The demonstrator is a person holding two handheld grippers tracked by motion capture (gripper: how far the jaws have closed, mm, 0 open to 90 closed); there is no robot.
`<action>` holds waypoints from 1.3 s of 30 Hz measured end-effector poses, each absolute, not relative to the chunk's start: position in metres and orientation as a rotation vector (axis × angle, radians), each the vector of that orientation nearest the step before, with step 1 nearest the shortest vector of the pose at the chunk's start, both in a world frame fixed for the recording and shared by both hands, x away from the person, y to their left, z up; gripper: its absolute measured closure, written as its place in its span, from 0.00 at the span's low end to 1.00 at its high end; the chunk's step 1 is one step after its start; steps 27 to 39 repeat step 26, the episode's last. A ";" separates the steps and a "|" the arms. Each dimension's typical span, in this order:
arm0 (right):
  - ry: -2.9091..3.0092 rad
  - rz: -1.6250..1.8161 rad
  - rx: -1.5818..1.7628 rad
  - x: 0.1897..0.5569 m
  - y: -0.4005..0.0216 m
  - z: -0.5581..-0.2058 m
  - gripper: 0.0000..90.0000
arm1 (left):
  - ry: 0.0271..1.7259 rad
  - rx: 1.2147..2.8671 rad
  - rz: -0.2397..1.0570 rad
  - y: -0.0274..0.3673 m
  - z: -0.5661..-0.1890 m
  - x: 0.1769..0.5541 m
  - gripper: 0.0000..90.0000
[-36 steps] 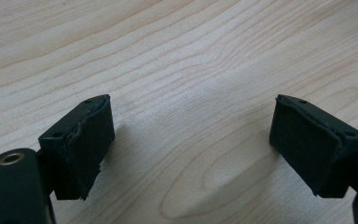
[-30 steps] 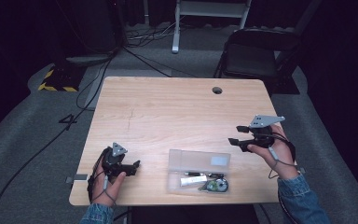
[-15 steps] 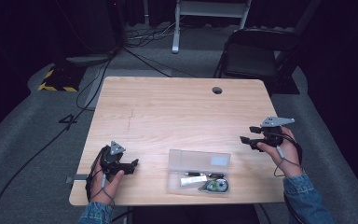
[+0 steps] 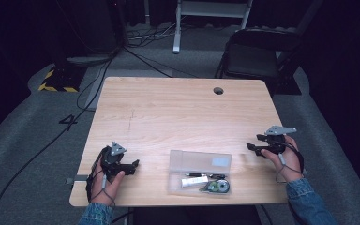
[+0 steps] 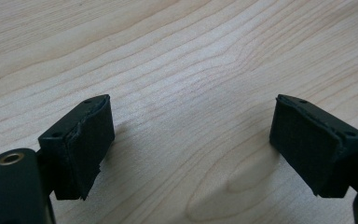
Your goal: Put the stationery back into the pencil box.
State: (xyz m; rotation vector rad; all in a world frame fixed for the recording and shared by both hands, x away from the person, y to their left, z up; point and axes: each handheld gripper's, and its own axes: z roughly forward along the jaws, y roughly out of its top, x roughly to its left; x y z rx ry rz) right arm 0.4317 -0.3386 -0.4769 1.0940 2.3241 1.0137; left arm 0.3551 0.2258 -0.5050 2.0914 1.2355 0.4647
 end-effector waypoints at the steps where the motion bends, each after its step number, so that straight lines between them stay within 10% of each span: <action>1: 2.325 1.011 1.093 0.431 -0.339 -0.479 0.38 | 1.236 2.091 0.465 0.226 -0.505 0.355 0.16; 39: 2.362 1.040 1.081 0.430 -0.337 -0.504 0.20 | 1.235 2.092 0.467 0.226 -0.505 0.356 0.15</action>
